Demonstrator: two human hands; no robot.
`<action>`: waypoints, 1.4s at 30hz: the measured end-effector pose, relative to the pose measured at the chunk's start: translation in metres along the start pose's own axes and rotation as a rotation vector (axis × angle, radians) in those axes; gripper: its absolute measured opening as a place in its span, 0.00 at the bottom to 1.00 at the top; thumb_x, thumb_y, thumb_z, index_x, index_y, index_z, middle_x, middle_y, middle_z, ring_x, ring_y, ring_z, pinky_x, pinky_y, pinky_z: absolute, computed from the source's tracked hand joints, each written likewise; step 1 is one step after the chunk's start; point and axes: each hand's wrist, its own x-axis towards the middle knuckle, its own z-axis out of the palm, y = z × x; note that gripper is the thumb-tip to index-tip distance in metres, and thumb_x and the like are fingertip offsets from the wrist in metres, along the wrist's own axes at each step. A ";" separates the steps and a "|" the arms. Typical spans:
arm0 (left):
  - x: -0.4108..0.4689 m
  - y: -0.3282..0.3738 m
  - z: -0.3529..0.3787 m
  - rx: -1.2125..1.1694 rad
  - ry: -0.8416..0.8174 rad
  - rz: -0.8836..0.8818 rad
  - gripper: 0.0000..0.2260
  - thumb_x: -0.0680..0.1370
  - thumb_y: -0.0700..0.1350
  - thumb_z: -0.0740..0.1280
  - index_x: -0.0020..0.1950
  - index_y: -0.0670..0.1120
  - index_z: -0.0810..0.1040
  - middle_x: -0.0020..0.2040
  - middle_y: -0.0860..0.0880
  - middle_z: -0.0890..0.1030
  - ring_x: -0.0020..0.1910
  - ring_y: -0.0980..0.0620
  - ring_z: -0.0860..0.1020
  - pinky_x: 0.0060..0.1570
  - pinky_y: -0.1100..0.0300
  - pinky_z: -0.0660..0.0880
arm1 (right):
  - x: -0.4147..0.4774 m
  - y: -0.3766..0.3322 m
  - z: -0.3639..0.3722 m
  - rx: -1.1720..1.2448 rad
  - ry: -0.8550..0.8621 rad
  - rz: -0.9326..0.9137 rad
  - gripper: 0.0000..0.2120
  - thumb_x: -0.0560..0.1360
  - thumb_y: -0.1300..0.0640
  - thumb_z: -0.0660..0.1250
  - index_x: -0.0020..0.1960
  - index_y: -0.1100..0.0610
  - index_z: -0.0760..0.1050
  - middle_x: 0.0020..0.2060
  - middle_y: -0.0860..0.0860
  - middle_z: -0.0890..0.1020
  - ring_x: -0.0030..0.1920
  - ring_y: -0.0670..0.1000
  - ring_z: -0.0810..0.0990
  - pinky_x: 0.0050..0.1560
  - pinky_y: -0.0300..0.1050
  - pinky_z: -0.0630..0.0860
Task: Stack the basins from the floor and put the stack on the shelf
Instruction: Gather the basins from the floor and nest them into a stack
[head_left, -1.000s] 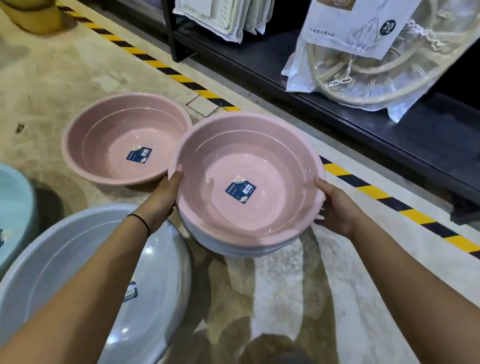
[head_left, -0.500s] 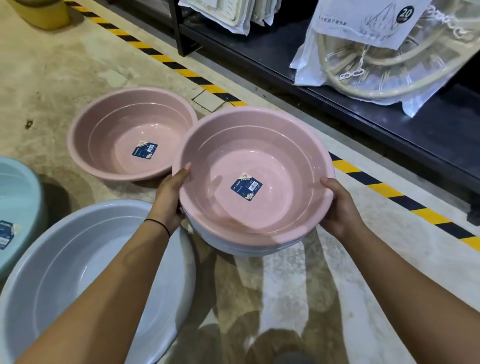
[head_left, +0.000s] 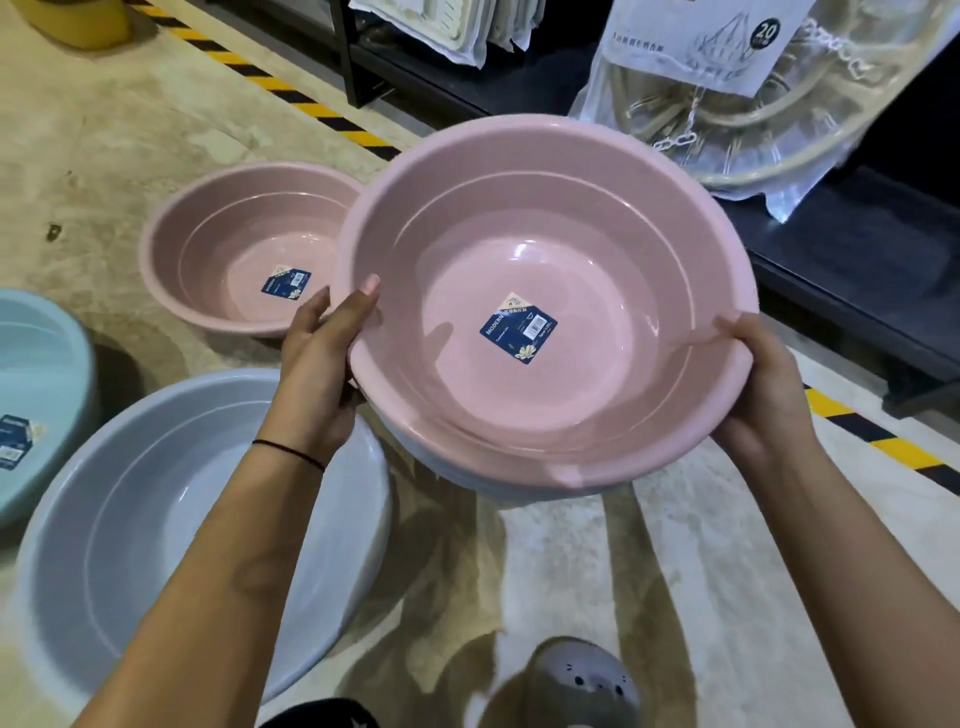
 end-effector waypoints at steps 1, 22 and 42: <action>-0.008 0.008 -0.002 -0.007 -0.009 0.014 0.33 0.72 0.53 0.73 0.72 0.38 0.71 0.66 0.38 0.80 0.63 0.37 0.80 0.66 0.38 0.73 | -0.008 -0.004 0.004 0.007 -0.019 -0.009 0.17 0.78 0.56 0.58 0.64 0.58 0.75 0.54 0.57 0.80 0.53 0.56 0.80 0.60 0.55 0.75; -0.127 0.061 -0.193 -0.024 0.293 0.166 0.16 0.81 0.50 0.65 0.62 0.41 0.79 0.59 0.41 0.84 0.54 0.47 0.84 0.59 0.48 0.80 | -0.080 0.077 0.141 -0.131 -0.372 0.149 0.12 0.74 0.55 0.63 0.50 0.54 0.85 0.45 0.53 0.87 0.47 0.53 0.85 0.47 0.47 0.82; -0.151 0.004 -0.278 -0.014 0.420 -0.001 0.21 0.82 0.47 0.64 0.72 0.38 0.72 0.65 0.34 0.78 0.67 0.34 0.75 0.68 0.37 0.71 | -0.079 0.150 0.167 -0.412 -0.541 0.286 0.15 0.74 0.53 0.63 0.58 0.53 0.80 0.47 0.52 0.85 0.48 0.53 0.84 0.47 0.48 0.81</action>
